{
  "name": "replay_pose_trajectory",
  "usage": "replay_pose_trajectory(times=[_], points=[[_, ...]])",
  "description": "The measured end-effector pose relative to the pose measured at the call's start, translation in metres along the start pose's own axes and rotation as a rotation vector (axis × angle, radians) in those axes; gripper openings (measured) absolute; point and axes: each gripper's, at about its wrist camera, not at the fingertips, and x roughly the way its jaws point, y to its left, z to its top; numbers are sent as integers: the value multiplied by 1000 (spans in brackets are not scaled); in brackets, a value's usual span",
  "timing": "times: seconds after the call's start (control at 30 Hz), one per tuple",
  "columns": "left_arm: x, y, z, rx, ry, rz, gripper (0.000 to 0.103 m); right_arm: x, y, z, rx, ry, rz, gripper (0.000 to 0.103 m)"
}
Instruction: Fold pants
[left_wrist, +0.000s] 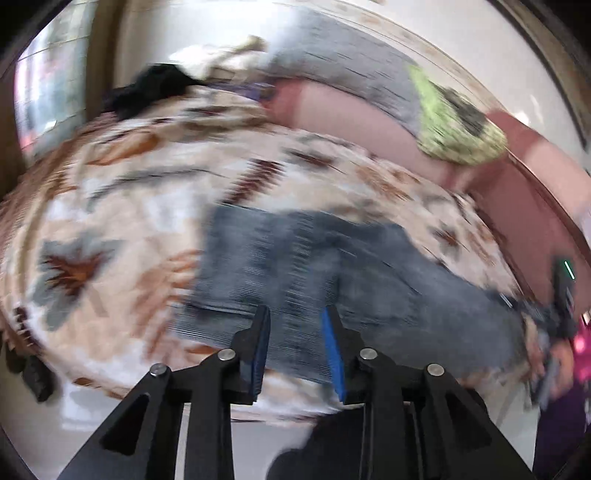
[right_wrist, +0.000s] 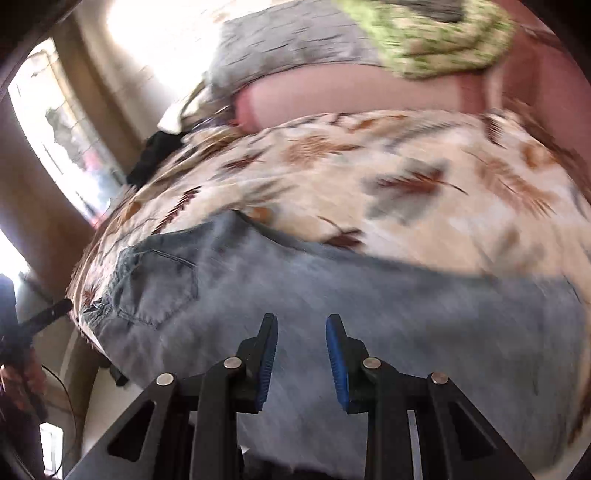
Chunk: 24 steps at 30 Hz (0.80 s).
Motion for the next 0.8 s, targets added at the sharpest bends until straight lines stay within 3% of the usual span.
replay_pose_trajectory(times=[0.17,0.27,0.37,0.67,0.73,0.8], points=[[23,-41,-13,137,41,-15,36,59,27,46,-173,145,6,34],[34,-42,-13,136,65,-15,36,84,38,57,-232,208,21,39],[41,-38,-7,115,68,-13,36,104,52,63,-296,219,14,48],[69,-29,-8,94,123,16,36,142,62,69,-373,241,-22,48],[73,-27,-9,82,131,15,36,148,65,66,-400,267,-25,41],[76,-27,-9,80,134,16,36,150,70,64,-443,268,-46,15]])
